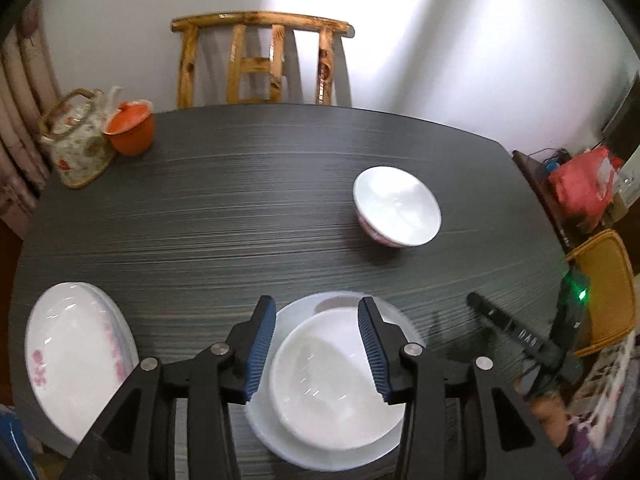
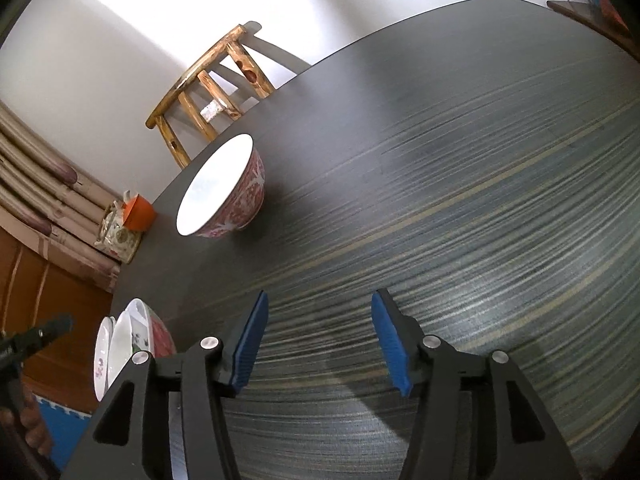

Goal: Organize plates and bowls
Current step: 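Move both tools to the pink-patterned bowl, then grasp the pink-patterned bowl's rim with both tools and lift it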

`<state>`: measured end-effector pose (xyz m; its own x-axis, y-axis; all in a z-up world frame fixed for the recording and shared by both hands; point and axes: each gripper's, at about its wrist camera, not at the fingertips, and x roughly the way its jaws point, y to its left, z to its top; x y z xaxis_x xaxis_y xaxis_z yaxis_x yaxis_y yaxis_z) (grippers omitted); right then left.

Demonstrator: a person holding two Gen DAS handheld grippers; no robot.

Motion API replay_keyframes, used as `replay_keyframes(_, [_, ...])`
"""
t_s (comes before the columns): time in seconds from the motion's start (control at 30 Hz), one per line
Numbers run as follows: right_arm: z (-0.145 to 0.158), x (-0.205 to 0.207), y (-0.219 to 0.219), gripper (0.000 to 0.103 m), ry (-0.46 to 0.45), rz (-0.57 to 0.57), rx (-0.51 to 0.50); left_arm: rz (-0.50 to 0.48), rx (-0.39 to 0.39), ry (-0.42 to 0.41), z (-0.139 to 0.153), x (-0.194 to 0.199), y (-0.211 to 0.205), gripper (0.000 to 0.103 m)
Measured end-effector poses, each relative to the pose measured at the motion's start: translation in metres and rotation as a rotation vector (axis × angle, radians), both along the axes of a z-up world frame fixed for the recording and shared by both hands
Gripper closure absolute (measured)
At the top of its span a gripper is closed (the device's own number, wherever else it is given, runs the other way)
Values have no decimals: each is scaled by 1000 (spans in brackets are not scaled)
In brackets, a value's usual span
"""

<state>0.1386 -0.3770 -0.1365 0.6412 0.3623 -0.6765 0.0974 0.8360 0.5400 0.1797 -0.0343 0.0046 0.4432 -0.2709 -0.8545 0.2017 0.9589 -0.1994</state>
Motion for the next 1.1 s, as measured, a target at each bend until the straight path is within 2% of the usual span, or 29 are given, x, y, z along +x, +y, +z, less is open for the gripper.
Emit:
replay_keyframes(0.27, [-1, 7, 0, 50, -19, 16, 42, -20, -174, 136, -16, 58, -21, 59])
replay_keyframes(0.4, [-1, 19, -5, 50, -10, 20, 84, -13, -227, 221, -33, 84, -32, 59])
replay_keyframes(0.47, [-1, 28, -8, 49, -5, 19, 126, -14, -233, 245, -41, 97, -38, 59])
replay_keyframes(0.5, [-1, 31, -9, 52, -5, 18, 149, -12, -233, 252, -44, 101, -39, 59])
replay_keyframes(0.57, [0, 40, -13, 54, -14, 26, 227, -2, -257, 268, -49, 109, -40, 59])
replay_keyframes(0.7, [11, 57, -11, 54, -41, 58, 316, 43, -319, 334, -68, 127, -34, 58])
replay_keyframes(0.8, [16, 76, -12, 54, -24, 76, 381, 63, -336, 359, -79, 133, -30, 58])
replay_keyframes(1.0, [25, 102, -4, 54, -4, 111, 373, 57, -350, 396, -94, 144, -36, 57])
replay_keyframes(1.1, [31, 113, 1, 54, 5, 120, 324, 50, -340, 394, -97, 149, -41, 57])
